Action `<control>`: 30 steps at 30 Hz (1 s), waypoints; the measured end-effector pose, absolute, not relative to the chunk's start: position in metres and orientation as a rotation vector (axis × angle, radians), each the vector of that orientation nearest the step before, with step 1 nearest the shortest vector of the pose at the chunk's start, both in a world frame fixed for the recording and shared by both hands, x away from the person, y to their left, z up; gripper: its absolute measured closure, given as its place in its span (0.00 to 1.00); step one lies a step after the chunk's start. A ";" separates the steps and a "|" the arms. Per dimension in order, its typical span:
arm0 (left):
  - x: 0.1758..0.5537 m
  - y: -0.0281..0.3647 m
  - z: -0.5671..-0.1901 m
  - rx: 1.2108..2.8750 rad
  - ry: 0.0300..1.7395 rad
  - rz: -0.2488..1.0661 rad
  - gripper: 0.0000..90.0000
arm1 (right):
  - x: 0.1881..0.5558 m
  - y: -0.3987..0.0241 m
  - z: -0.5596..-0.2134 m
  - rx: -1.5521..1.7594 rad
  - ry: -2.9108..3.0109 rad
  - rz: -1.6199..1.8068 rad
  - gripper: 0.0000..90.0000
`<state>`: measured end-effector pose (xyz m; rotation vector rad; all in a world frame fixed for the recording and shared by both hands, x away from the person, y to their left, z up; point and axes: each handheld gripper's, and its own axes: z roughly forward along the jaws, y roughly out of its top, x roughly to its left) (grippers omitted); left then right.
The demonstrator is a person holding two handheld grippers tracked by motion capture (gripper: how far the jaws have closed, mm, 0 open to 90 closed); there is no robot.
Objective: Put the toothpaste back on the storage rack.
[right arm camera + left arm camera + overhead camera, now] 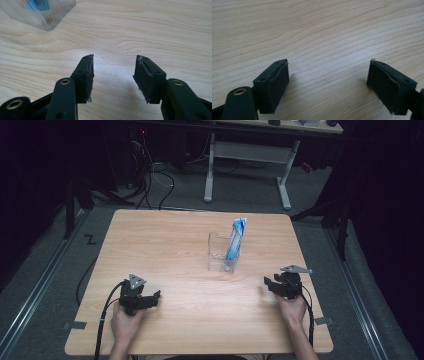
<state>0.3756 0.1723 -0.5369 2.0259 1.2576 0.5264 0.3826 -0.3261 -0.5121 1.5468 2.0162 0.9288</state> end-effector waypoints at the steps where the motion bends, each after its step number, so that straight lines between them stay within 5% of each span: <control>1: 0.376 0.172 -0.537 2.025 1.258 0.526 0.20 | 0.383 -0.325 -0.515 1.540 2.019 0.924 0.56; 30: 0.375 0.172 -0.537 2.026 1.258 0.526 0.20 | 0.384 -0.318 -0.530 1.508 1.990 0.853 0.51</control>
